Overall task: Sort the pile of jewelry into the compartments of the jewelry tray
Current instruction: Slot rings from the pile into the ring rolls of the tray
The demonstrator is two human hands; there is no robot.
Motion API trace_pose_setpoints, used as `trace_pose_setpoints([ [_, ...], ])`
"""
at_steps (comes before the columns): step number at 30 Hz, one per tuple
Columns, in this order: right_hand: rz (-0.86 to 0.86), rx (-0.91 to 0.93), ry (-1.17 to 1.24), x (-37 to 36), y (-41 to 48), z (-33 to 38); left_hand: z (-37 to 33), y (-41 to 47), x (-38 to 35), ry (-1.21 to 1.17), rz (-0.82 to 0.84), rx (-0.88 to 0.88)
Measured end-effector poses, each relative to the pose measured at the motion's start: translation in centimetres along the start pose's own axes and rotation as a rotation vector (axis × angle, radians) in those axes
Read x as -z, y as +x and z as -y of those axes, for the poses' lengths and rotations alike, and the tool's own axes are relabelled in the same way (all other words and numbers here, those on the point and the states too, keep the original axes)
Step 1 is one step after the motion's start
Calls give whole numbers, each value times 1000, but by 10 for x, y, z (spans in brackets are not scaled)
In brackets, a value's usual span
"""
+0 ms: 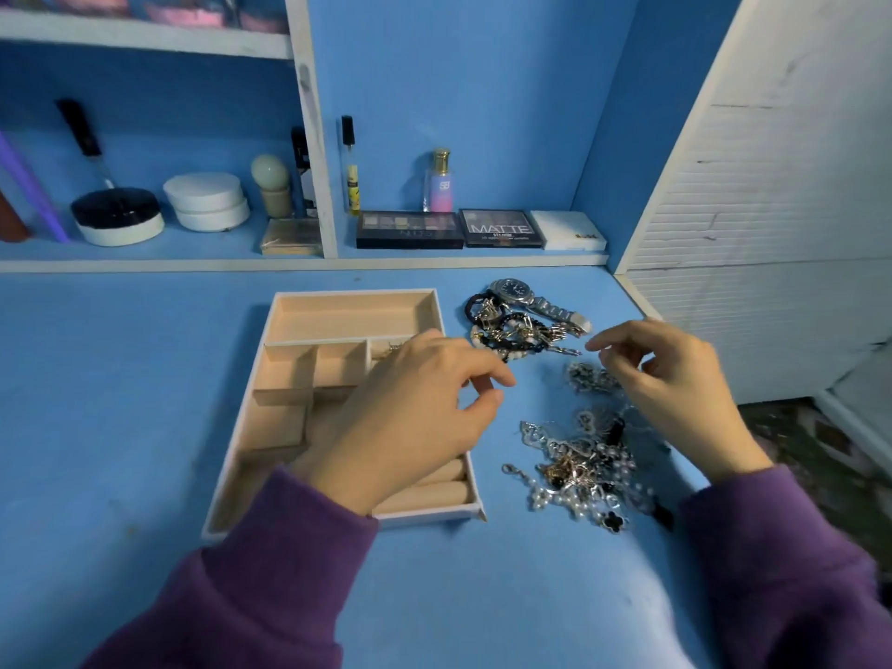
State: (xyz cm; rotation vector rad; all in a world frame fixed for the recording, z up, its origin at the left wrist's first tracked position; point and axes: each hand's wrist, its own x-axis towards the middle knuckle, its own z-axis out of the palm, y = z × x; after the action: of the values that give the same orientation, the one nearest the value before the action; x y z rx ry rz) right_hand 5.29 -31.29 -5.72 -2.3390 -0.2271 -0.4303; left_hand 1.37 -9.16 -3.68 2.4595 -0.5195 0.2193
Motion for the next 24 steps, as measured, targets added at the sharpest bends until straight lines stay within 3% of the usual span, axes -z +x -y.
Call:
trace_pose_setpoints([
  [12,-153,-52,-48,-2,-1,-8,-16,59,-53,253,161,-28],
  [24,-89,-109,-56,-2,-2,-7,-18,63,-47,111,197,57],
])
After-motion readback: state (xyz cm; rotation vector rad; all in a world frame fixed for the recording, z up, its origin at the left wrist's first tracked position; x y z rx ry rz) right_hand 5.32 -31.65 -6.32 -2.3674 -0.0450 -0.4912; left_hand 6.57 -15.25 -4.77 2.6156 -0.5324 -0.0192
